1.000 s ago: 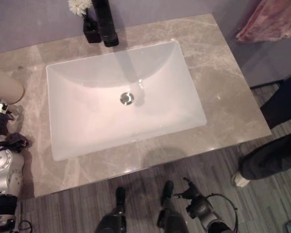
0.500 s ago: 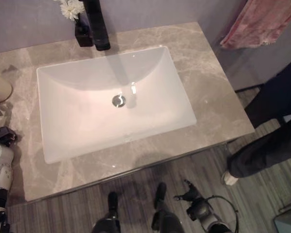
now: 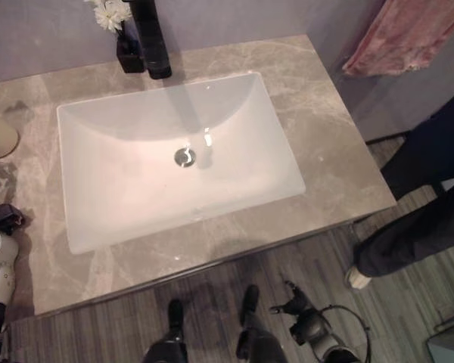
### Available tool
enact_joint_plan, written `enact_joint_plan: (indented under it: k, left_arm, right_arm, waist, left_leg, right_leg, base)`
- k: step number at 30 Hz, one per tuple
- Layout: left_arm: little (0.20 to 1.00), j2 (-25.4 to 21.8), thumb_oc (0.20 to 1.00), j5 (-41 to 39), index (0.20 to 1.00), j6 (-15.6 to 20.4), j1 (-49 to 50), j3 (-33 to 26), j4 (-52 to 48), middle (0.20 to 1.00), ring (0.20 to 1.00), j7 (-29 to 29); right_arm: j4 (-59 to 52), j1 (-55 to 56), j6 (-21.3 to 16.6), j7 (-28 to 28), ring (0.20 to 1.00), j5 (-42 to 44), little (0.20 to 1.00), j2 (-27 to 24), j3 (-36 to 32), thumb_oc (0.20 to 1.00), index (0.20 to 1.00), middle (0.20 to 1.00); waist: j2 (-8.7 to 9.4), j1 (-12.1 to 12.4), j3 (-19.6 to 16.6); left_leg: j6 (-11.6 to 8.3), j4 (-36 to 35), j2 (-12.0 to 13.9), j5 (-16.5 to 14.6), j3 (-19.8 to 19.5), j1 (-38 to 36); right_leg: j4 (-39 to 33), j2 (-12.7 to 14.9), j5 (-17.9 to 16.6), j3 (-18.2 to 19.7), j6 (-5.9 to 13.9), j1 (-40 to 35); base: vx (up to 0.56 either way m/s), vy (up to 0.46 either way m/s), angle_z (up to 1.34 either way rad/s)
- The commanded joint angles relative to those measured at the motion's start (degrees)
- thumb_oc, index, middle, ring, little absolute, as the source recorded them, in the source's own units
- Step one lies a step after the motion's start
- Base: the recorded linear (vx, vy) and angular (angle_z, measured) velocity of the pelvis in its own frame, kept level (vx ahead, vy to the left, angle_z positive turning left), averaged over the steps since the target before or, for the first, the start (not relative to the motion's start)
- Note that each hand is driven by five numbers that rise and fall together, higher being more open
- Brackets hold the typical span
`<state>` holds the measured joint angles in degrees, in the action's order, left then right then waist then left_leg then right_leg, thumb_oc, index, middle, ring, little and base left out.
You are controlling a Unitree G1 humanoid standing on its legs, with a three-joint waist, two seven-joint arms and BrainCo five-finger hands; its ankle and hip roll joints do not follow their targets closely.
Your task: Put brush and paste in cup on sink, flatten towel.
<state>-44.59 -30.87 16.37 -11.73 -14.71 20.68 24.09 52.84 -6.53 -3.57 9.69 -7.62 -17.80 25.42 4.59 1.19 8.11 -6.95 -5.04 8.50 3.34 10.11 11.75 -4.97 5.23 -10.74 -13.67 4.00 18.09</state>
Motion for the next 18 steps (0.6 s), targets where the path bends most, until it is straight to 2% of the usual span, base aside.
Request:
enact_joint_plan:
  k: [1,9,18]
  left_arm:
    - [0.2,-1.9,0.2,1.8,0.2,2.0,-1.7,-1.1,3.2,0.2,0.2,2.5]
    - [0.2,-2.7,0.2,1.6,0.2,2.1,-3.5,-0.9,4.7,0.2,0.2,3.5]
    - [0.2,-6.6,0.2,1.7,0.2,1.4,-9.5,2.5,10.3,0.2,0.2,3.8]
  right_arm:
    - [-0.1,-0.1,-0.1,0.0,1.0,-0.3,1.0,-0.6,-0.5,1.0,1.0,1.0]
    - [0.3,0.3,-0.2,0.0,1.0,-0.4,1.0,-0.5,0.0,1.0,1.0,1.0]
    - [-0.3,0.5,-0.2,0.0,1.0,-0.4,1.0,-1.1,0.7,1.0,1.0,1.0]
  waist:
    - [-0.23,0.6,0.2]
    - [0.22,0.2,0.2]
    - [0.85,-0.9,0.6]
  left_leg:
    - [-0.33,0.0,1.7,0.6,-1.5,2.9]
    - [-0.31,0.0,1.8,0.6,-1.3,3.0]
    - [-0.34,0.0,2.0,0.8,-0.7,3.4]
  right_leg:
    - [0.0,4.5,8.3,2.6,5.64,-7.9]
    - [0.0,4.5,8.2,2.7,5.69,-7.8]
    - [0.0,4.4,7.6,3.7,5.84,-6.7]
  base:
    - [0.0,0.0,0.0]
    - [0.0,0.0,0.0]
    - [0.0,0.005,-0.03]
